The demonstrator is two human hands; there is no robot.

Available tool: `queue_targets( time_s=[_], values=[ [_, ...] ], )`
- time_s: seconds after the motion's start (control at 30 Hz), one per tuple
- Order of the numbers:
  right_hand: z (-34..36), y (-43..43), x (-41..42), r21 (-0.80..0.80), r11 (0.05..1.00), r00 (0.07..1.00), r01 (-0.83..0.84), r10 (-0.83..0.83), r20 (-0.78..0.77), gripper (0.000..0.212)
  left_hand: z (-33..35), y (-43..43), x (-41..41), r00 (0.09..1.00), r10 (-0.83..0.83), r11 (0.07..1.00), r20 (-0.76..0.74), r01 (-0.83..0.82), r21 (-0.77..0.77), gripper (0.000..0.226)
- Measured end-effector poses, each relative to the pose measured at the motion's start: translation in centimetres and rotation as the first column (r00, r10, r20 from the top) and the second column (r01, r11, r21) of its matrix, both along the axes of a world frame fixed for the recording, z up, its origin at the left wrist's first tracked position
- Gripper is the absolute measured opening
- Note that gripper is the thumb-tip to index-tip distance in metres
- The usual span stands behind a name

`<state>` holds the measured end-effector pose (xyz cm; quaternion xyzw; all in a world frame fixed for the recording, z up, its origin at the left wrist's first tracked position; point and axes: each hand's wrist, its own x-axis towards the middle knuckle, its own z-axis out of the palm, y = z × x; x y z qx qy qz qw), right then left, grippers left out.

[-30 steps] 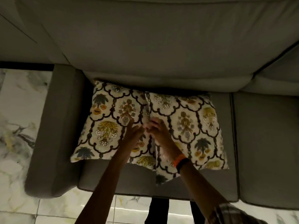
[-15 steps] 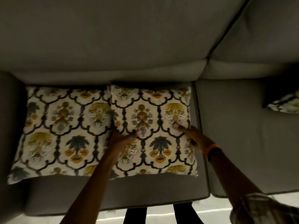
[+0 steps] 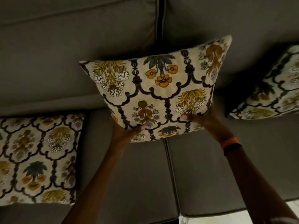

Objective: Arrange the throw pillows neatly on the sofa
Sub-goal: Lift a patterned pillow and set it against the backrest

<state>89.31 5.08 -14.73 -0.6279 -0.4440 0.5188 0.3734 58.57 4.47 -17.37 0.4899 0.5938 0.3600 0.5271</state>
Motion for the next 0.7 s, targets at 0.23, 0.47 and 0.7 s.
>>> queue_targets(
  time_s=[0.23,0.47,0.7],
  values=[
    [-6.1,2.2,3.1,-0.02,0.997,0.997,-0.072,0.073,0.03,0.093,-3.7,2.8,1.6,0.999,-0.015,1.0,-0.05,0.016,0.005,0.099],
    [-8.3,3.0,3.0,0.004,1.0,1.0,-0.002,0.002,-0.005,0.115,-5.2,3.9,1.8,0.995,0.034,0.998,-0.091,-0.029,0.061,0.108],
    [-7.4,1.3,1.8,0.056,0.995,0.994,0.08,-0.084,0.063,0.109,-5.4,3.3,0.5,0.987,0.054,0.999,-0.151,-0.055,0.003,0.127]
  ],
)
